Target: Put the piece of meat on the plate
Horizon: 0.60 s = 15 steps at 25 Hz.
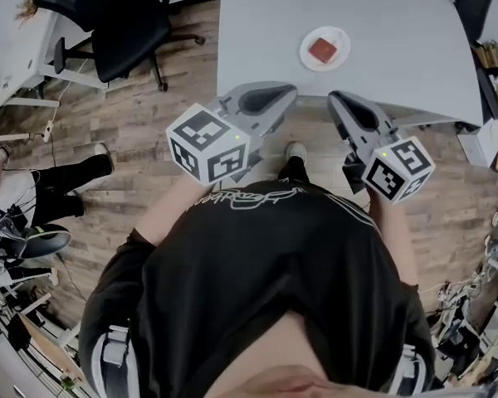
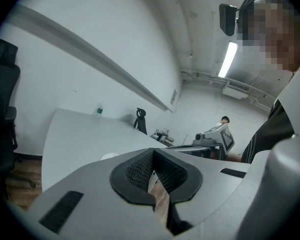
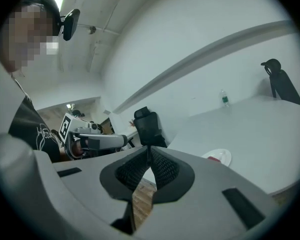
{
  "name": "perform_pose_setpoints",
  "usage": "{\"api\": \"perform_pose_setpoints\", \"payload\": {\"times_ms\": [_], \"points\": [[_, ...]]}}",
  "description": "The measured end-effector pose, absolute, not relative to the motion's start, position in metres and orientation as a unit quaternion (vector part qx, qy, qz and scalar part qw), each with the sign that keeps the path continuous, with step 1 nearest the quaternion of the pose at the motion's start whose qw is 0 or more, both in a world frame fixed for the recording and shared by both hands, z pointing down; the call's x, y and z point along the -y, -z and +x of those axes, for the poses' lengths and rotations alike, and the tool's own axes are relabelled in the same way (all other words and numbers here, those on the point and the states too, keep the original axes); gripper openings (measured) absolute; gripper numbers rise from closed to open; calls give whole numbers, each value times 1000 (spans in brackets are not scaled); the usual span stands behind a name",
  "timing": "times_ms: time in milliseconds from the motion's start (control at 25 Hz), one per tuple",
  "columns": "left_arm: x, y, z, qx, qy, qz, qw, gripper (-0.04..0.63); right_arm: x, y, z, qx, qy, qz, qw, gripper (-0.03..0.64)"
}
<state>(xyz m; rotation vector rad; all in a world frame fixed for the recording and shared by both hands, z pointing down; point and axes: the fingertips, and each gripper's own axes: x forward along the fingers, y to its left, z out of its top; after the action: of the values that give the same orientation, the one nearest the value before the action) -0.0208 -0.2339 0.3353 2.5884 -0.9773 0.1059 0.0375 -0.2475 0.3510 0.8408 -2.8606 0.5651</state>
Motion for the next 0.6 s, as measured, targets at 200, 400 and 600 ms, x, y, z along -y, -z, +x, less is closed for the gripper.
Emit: {"api": "perform_pose_setpoints", "payload": {"times_ms": [200, 400, 600], "points": [[169, -314, -34, 338, -30, 926, 164, 8, 181, -317, 25, 946, -169, 275, 16, 21], [107, -307, -53, 333, -22, 929, 160, 8, 117, -307, 14, 946, -160, 280, 16, 21], [61, -304, -65, 331, -11, 930, 160, 8, 68, -309, 3, 946, -153, 283, 29, 21]]}}
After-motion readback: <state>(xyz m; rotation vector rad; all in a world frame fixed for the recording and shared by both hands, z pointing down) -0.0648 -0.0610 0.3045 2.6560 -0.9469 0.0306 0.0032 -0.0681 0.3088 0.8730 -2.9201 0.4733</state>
